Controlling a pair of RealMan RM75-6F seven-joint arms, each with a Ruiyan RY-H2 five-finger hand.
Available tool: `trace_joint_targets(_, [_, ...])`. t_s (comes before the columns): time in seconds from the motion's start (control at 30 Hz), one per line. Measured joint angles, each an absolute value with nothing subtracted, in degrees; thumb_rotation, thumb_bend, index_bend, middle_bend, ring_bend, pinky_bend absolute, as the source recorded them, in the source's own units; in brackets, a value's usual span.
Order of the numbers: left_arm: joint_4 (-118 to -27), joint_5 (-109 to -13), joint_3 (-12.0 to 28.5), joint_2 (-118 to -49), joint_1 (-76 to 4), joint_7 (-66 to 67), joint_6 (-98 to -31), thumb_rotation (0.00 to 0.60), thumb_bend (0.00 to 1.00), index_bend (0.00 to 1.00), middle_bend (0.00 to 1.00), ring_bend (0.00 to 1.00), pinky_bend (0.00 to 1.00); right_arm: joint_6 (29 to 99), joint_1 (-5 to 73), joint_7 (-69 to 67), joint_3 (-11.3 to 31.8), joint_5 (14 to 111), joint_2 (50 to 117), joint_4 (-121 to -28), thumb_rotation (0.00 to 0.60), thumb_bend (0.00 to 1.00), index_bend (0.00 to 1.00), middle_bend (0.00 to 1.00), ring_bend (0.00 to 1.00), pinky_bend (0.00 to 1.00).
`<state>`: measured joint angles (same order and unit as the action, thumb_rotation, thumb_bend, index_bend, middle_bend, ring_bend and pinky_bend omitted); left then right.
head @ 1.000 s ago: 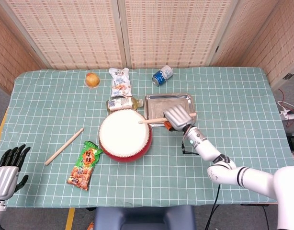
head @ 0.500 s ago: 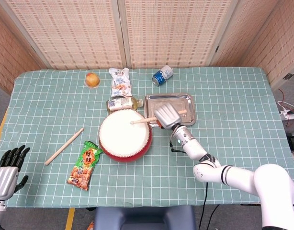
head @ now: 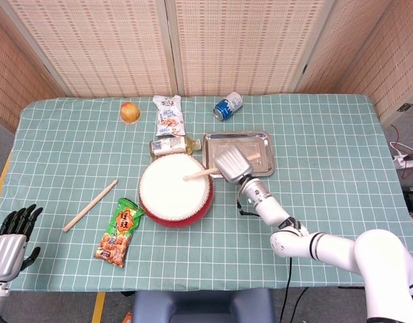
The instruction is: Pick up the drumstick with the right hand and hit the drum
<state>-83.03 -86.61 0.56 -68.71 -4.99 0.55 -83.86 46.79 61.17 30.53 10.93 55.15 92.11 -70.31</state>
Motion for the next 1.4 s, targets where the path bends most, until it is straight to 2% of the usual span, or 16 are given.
trace_joint_targets(0.13, [-82.91, -86.60, 0.58, -68.80, -4.95, 0.44, -83.93, 0.600, 0.27, 0.00, 0.00, 0.00, 0.01, 47.62, 60.07, 20.39, 13.19, 56.53, 92.18, -70.77, 0.600, 0.49, 1.00, 0.96, 1.00, 1.00])
trace_joint_targets(0.27, [-83.07, -86.68, 0.56, -68.85, -5.05, 0.67, -83.81, 0.600, 0.27, 0.00, 0.00, 0.00, 0.01, 47.57, 59.89, 15.88, 13.00, 58.47, 92.14, -70.00, 0.600, 0.49, 1.00, 0.96, 1.00, 1.00])
trace_joint_targets(0.4, [-83.38, -86.68, 0.61, -68.83, -5.17, 1.07, -83.68, 0.600, 0.27, 0.00, 0.00, 0.00, 0.01, 46.90, 60.33, 21.34, 11.45, 59.92, 92.28, -68.56, 0.600, 0.49, 1.00, 0.96, 1.00, 1.00])
trace_joint_targets(0.57, [-83.61, -86.62, 0.64, -68.87, -5.32, 1.41, -83.46, 0.600, 0.27, 0.00, 0.00, 0.00, 0.01, 46.12, 61.15, 34.70, 9.43, 59.72, 92.64, -67.10, 0.600, 0.49, 1.00, 0.96, 1.00, 1.00])
trace_joint_targets(0.73, [-83.55, -86.39, 0.75, -68.83, -5.29, 1.31, -83.48, 0.600, 0.27, 0.00, 0.00, 0.00, 0.01, 47.93, 60.87, 38.47, 10.35, 60.32, 92.89, -67.62, 0.600, 0.49, 1.00, 0.96, 1.00, 1.00])
trace_joint_targets(0.9, [-83.61, -86.43, 0.76, -68.72, -5.19, 1.17, -83.69, 0.600, 0.27, 0.00, 0.00, 0.00, 0.01, 49.68, 59.84, 27.38, 12.69, 61.62, 92.77, -68.83, 0.600, 0.49, 1.00, 0.96, 1.00, 1.00])
trace_joint_targets(1.1, [-83.67, -86.34, 0.67, -68.77, -5.09, 1.24, -83.65, 0.600, 0.27, 0.00, 0.00, 0.00, 0.01, 49.09, 59.42, 15.82, 12.48, 63.18, 92.75, -68.24, 0.600, 0.49, 1.00, 0.96, 1.00, 1.00])
trace_joint_targets(1.23, [-83.68, -86.34, 0.69, -68.78, -5.11, 1.30, -83.63, 0.600, 0.27, 0.00, 0.00, 0.00, 0.01, 47.50, 59.63, 19.78, 11.11, 63.53, 93.07, -66.93, 0.600, 0.49, 1.00, 0.96, 1.00, 1.00])
trace_joint_targets(1.4, [-83.62, -86.31, 0.68, -68.82, -5.16, 1.32, -83.49, 0.600, 0.27, 0.00, 0.00, 0.00, 0.01, 47.09, 59.94, 30.95, 9.16, 64.78, 93.68, -64.86, 0.600, 0.49, 1.00, 0.96, 1.00, 1.00])
